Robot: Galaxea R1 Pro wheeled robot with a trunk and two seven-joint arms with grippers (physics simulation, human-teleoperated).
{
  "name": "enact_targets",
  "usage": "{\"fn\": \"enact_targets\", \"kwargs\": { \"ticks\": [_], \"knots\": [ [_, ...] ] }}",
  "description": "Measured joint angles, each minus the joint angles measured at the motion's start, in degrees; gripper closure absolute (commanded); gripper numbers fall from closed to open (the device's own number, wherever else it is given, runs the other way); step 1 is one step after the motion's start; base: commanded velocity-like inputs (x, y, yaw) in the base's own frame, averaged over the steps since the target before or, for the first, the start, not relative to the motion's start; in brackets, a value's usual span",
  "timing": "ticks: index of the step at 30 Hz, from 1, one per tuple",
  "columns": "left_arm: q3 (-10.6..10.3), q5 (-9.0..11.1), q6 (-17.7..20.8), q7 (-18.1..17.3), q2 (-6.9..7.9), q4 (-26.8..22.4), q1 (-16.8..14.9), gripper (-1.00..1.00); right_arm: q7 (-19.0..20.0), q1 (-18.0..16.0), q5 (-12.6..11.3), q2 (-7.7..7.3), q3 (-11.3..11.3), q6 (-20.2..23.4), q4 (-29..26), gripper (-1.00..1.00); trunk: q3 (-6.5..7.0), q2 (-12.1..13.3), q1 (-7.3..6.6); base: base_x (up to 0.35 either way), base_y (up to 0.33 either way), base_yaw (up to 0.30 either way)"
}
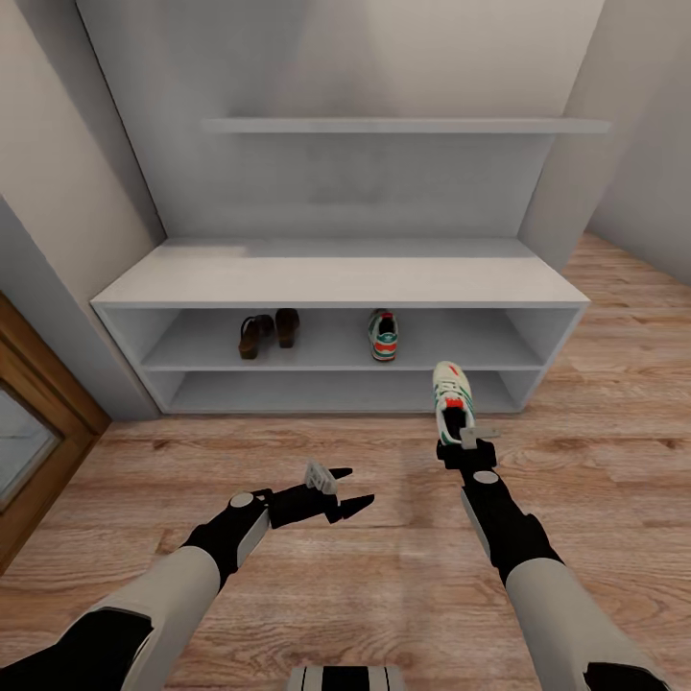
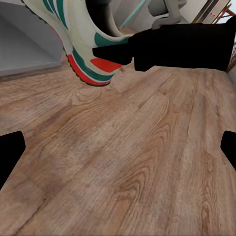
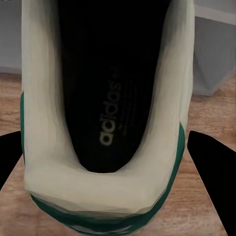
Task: Pick up the two gym shoes and the two sandals from the corridor floor and place them onto the hallstand (shoe rack) in the corridor, making sure they are on the rack and not on the floor. Arrange them so the two gym shoes are next to each other and the two sandals are next to each other.
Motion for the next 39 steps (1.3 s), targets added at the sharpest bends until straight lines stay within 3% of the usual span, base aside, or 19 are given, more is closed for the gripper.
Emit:
{"fn": "enact_targets", "kwargs": {
  "ticks": [10, 23, 35, 37, 38, 39],
  "knots": [
    [-0.1, 0.0, 0.0, 0.0, -0.08, 0.0, 0.0, -1.00, 0.0, 0.1, 0.0, -0.08, 0.0, 0.0, 0.1, 1.00, 0.00, 0.0, -0.01, 0.042, -0.027, 0.000],
    [-0.1, 0.0, 0.0, 0.0, -0.42, 0.0, 0.0, -1.00, 0.0, 0.1, 0.0, -0.04, -0.2, 0.1, 0.1, 1.00, -0.04, 0.0, -0.01, 0.146, -0.224, 0.083],
    [-0.1, 0.1, 0.0, 0.0, -0.44, 0.0, 0.0, -1.00, 0.6, 0.2, -0.1, -0.13, -0.1, 0.0, 0.2, 1.00, -0.07, 0.0, 0.00, 0.015, -0.020, 0.026],
    [-0.1, 0.1, 0.0, -0.1, -0.44, 0.0, 0.0, -1.00, 1.9, 0.1, -0.2, -0.17, -0.1, 0.0, 0.3, 1.00, -0.07, 0.0, 0.00, 0.000, 0.000, 0.000],
    [-0.1, 0.1, 0.0, -0.1, -0.44, 0.0, 0.0, -1.00, 3.8, 0.1, -0.3, -0.19, -0.1, 0.0, 0.3, 1.00, -0.07, 0.0, 0.00, 0.000, 0.000, 0.000],
    [-0.1, 0.1, 0.0, -0.1, -0.44, 0.0, 0.0, -1.00, 8.0, 0.1, -1.0, -0.19, 0.0, 0.0, 0.3, 1.00, -0.07, 0.0, 0.00, 0.000, 0.000, 0.000]
  ]
}}
